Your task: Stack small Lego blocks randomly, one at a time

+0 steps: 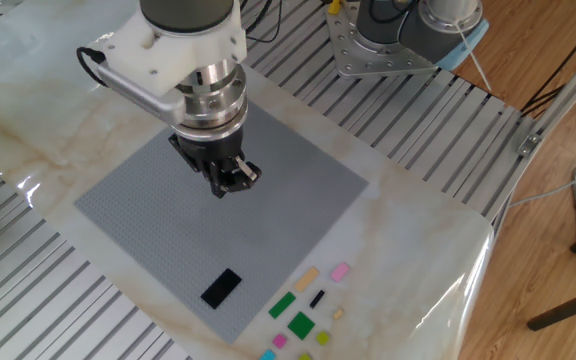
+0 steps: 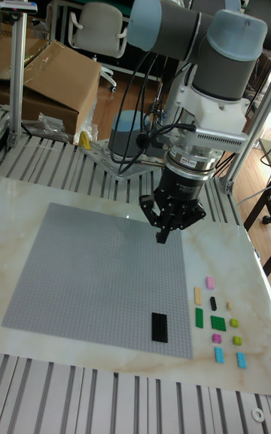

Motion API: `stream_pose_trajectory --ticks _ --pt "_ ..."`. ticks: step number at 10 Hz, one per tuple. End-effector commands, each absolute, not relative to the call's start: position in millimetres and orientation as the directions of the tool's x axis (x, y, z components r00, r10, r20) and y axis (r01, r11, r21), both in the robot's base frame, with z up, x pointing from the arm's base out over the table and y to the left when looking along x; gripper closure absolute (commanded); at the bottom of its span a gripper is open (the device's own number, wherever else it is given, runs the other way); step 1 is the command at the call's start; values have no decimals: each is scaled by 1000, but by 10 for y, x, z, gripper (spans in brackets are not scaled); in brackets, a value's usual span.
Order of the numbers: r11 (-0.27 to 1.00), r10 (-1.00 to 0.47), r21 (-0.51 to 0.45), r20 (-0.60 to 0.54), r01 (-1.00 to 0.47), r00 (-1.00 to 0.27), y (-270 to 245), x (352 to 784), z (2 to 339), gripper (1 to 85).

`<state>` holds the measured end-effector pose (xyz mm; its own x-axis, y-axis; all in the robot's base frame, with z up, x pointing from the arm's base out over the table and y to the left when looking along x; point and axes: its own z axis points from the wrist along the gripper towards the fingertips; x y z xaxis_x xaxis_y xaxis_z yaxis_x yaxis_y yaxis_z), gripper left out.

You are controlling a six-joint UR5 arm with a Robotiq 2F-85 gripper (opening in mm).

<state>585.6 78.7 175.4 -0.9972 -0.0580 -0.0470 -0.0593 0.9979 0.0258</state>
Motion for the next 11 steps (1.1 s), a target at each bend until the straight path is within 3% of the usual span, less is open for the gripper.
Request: stream_pose_trajectory --ticks 1,3,6,7,9,11 --pt "995 -8 101 -73 -15 -997 1187 5942 1677 707" --pt "996 25 93 -87 17 -996 1392 5964 1555 707" --pt "998 30 52 34 32 -999 1310 5650 1531 730" --pt "999 -14 49 26 -13 -1000 1298 5665 1530 723" --pt "996 -25 88 -26 -27 -999 1483 5790 1469 453" --pt "996 26 89 -42 22 -999 1712 5839 1287 457"
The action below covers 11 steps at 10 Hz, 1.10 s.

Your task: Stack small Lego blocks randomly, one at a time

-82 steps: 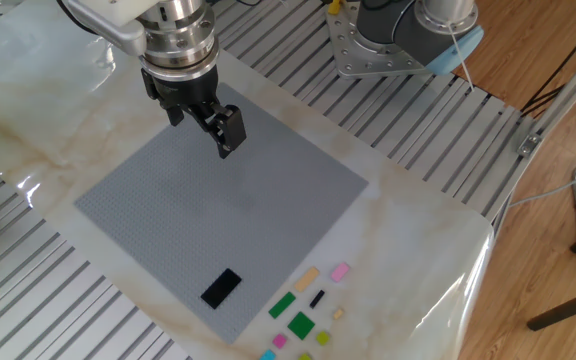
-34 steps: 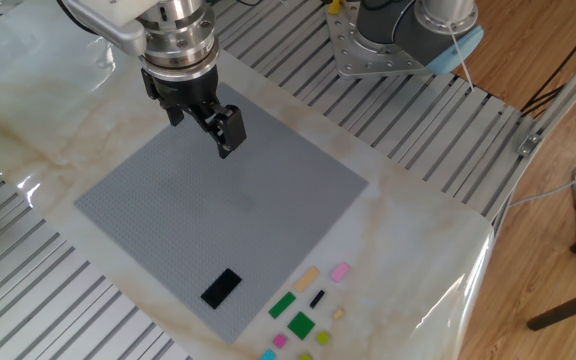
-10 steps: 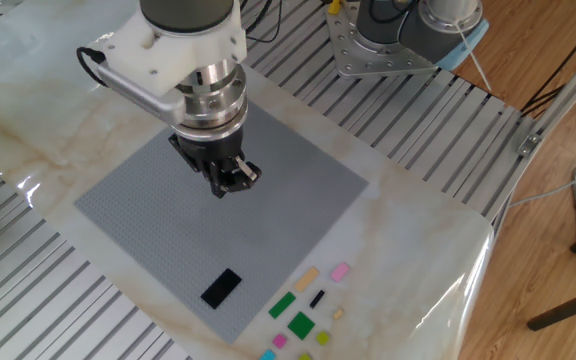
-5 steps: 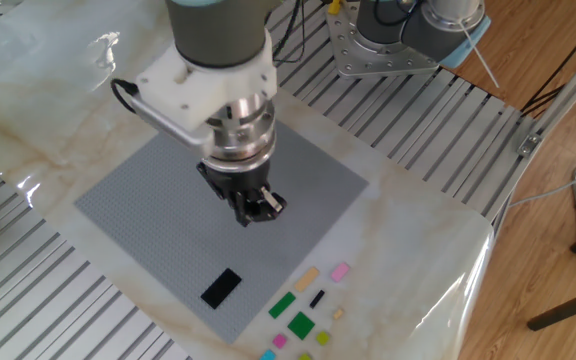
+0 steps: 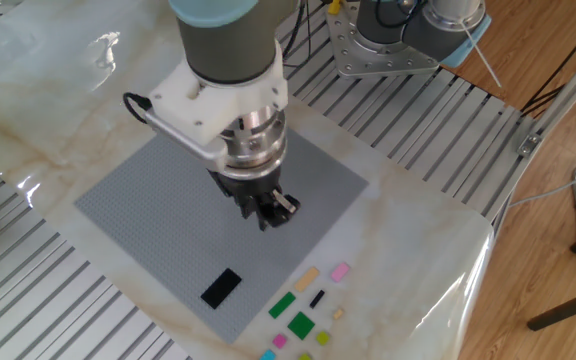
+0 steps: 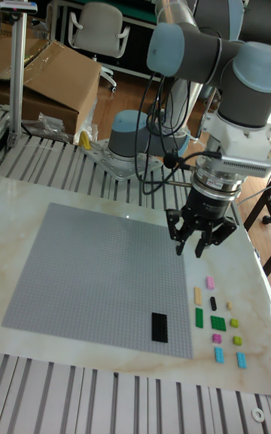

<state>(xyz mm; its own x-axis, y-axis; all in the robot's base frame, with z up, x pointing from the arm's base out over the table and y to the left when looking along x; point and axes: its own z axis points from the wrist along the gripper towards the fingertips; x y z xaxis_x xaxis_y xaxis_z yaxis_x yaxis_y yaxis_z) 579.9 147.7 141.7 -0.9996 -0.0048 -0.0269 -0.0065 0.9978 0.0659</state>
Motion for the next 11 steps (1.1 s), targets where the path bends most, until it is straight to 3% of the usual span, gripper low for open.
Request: stream_pose_trajectory --ticks 1,5,9,11 --pt "996 24 89 -25 22 -999 1712 5796 1286 463" --pt "994 5 113 -25 2 -1000 1843 5795 1241 477" --pt "997 12 76 -30 10 -999 2028 5716 1018 513" --pt "997 -7 79 -43 -10 -999 2036 5748 1020 470"
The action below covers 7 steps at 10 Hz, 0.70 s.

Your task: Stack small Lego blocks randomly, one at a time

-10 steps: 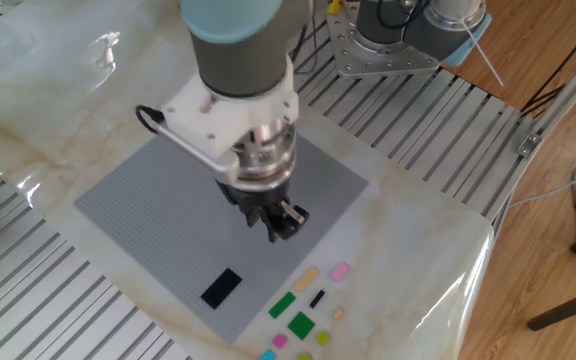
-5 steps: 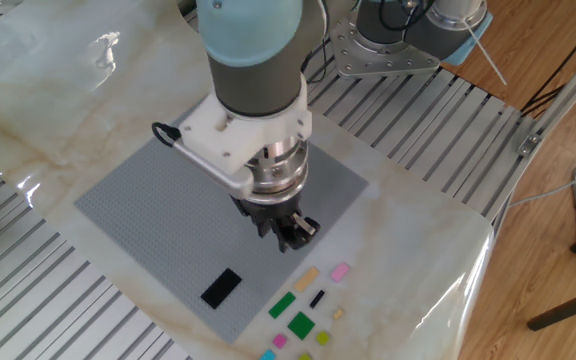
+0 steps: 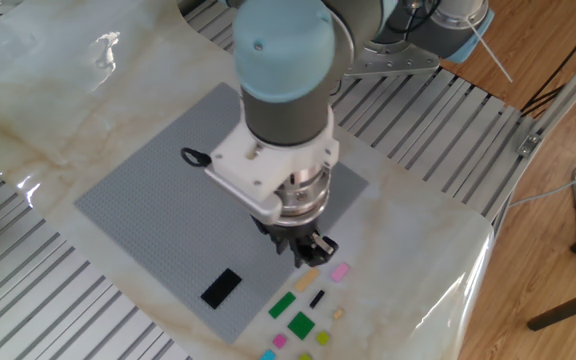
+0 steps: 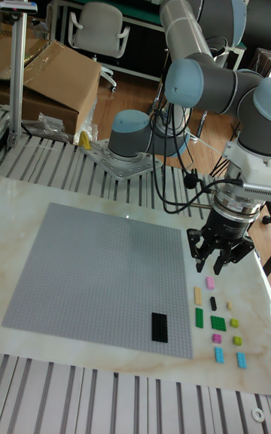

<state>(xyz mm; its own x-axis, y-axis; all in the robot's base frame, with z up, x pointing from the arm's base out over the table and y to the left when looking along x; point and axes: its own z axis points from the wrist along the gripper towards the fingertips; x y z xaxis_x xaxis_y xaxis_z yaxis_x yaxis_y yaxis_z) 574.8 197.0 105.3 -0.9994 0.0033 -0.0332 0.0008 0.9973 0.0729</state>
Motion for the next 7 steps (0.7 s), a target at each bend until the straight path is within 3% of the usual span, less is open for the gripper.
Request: stream_pose_trajectory --ticks 1,5,7 --pt "995 -13 95 -41 -16 -999 2076 5760 1011 473" --pt "994 28 107 -74 20 -997 2159 5633 906 477" --pt "998 22 65 -103 15 -994 2068 5668 905 477"
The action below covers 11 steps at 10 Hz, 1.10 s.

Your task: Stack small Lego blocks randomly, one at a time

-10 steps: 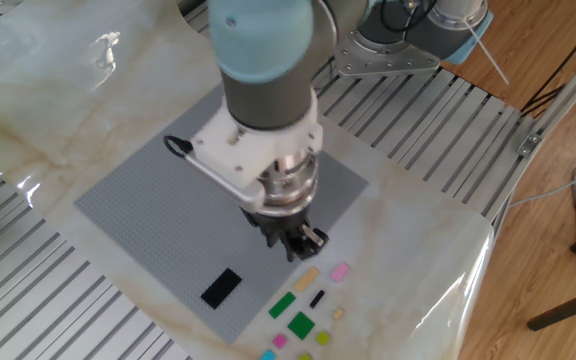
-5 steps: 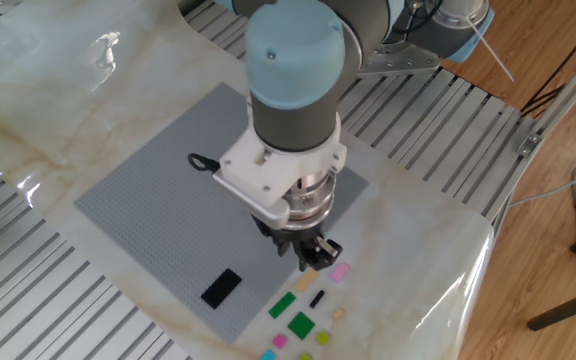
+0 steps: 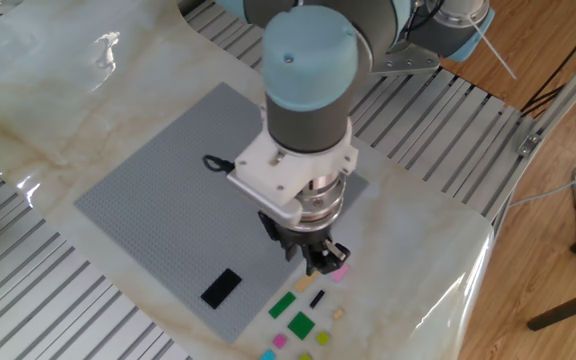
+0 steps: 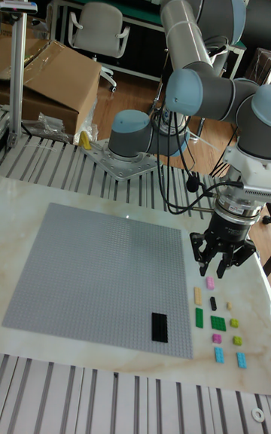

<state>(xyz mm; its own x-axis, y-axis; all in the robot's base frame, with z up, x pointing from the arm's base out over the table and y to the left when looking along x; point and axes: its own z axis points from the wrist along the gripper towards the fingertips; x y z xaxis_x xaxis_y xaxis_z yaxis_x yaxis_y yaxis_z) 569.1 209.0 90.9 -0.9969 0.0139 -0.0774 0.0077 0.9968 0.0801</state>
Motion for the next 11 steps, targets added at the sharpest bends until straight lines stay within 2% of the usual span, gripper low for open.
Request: stream_pose_trajectory --ticks 1,5,11 --pt "998 22 59 -97 17 -995 2052 5652 903 473" --pt "996 36 83 -60 31 -998 2154 5525 949 480" --pt "994 58 95 -98 49 -994 2289 5355 912 477"
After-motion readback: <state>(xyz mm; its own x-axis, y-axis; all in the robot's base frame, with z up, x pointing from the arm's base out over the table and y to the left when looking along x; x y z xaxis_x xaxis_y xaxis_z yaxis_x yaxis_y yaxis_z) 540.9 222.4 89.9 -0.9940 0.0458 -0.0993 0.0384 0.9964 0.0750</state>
